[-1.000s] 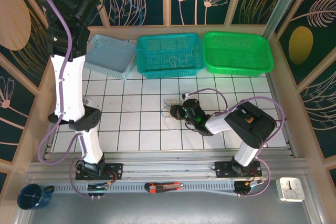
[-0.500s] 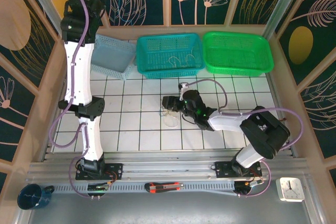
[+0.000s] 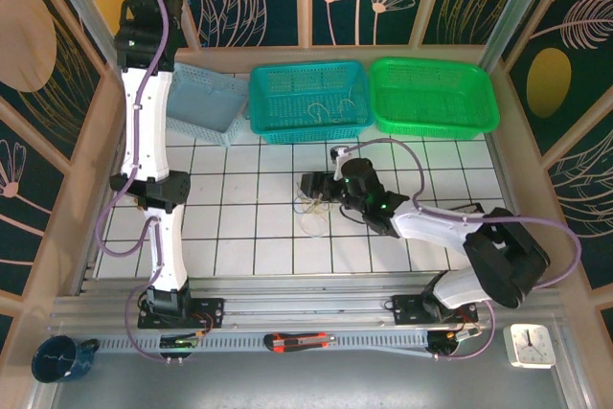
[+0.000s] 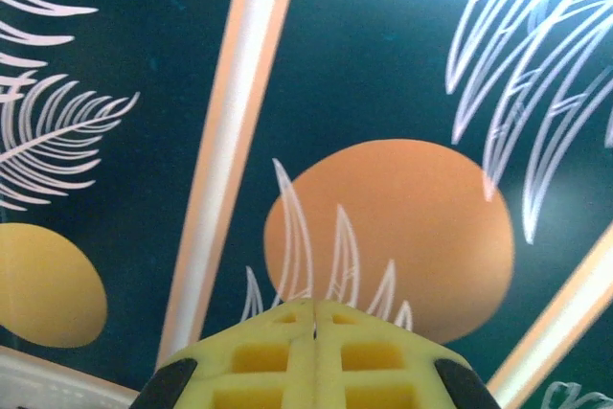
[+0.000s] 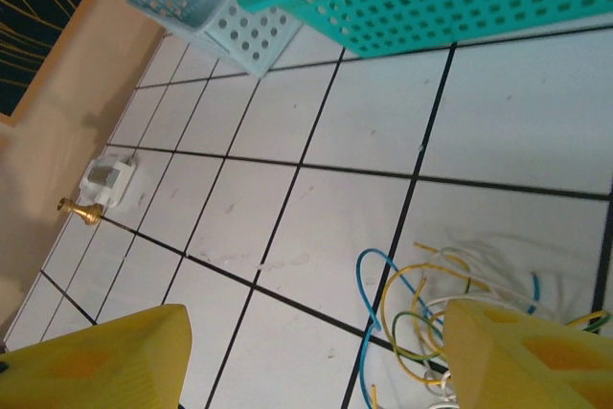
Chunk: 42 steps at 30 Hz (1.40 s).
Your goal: Untangle the cables
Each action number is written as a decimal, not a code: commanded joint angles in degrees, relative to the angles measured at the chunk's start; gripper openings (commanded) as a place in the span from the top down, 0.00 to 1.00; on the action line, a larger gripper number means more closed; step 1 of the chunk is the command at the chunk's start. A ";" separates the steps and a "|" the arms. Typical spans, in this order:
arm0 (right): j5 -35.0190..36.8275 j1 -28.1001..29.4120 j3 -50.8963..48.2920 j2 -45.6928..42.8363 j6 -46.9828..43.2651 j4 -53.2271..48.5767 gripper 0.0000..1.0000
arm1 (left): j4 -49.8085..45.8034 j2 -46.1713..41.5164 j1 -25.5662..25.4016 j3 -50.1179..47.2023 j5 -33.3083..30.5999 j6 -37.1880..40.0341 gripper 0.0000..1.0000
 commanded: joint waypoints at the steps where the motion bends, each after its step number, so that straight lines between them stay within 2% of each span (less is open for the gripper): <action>1: -1.06 -1.36 1.31 -3.17 -1.67 -3.42 0.29 | 1.20 2.67 0.84 1.31 -2.88 2.08 1.00; 16: -1.78 -4.47 -0.78 -8.68 -1.97 -6.46 0.29 | -4.38 14.94 1.78 1.36 -6.74 3.23 1.00; 24: -1.70 -5.33 -1.50 -10.66 -2.19 -7.51 0.29 | -7.19 15.99 2.53 1.33 -8.58 2.04 0.98; 26: -1.70 -5.53 -1.66 -11.19 -2.25 -7.65 0.29 | -7.59 15.45 2.77 1.33 -8.36 1.77 0.62; 27: -1.77 -5.63 -1.73 -11.44 -2.21 -7.74 0.29 | -7.87 15.07 2.84 1.36 -8.60 1.56 0.38; 28: -1.79 -5.72 -1.77 -11.67 -2.19 -7.84 0.29 | -8.23 14.55 2.85 1.34 -8.70 1.49 0.19; 29: -1.79 -5.71 -1.77 -11.84 -2.17 -7.83 0.29 | -8.58 14.07 2.91 1.29 -8.93 1.38 0.05; 30: -1.79 -5.72 -1.86 -12.08 -2.15 -7.96 0.29 | -9.05 13.56 2.93 1.37 -8.89 1.43 0.01; 36: -1.53 -5.84 -2.21 -12.97 -2.02 -8.37 0.29 | -12.64 9.72 3.46 1.35 -5.59 -0.28 0.01; 42: -0.83 -5.84 -3.12 -14.44 -1.84 -9.03 0.29 | -21.54 5.71 5.17 1.33 0.55 -3.40 0.01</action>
